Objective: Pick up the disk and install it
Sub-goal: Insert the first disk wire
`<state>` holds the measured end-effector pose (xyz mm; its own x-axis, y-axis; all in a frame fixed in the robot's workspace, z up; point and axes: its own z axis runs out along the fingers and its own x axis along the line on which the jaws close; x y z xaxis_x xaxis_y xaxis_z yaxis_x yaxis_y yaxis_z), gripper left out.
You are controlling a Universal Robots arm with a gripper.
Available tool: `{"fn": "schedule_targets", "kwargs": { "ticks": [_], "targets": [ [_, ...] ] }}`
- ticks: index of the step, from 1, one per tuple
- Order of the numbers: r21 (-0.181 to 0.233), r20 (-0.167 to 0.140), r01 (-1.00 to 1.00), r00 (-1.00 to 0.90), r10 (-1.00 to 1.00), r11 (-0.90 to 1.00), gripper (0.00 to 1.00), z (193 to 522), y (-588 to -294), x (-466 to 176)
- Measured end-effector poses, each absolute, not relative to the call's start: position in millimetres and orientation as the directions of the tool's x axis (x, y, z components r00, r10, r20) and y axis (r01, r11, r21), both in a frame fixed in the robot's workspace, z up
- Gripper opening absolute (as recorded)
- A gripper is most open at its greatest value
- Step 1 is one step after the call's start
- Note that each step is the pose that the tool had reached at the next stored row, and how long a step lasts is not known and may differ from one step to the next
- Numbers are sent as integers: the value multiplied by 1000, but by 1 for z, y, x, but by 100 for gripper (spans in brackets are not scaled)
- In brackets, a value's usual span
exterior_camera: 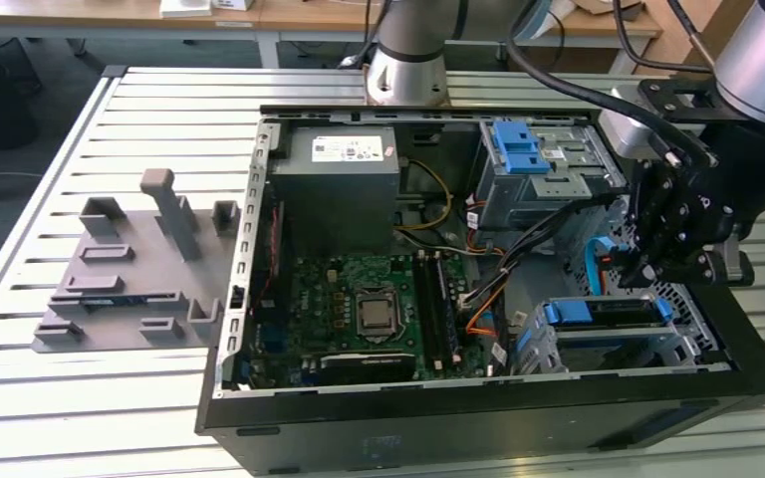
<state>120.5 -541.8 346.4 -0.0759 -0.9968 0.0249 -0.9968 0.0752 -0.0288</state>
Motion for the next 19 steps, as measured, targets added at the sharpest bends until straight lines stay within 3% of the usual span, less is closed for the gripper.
{"fn": "schedule_targets", "kwargs": {
  "ticks": [19],
  "targets": [
    [-10,24,-997,-79,-997,79,16,343,-550,127]
  ]
}}
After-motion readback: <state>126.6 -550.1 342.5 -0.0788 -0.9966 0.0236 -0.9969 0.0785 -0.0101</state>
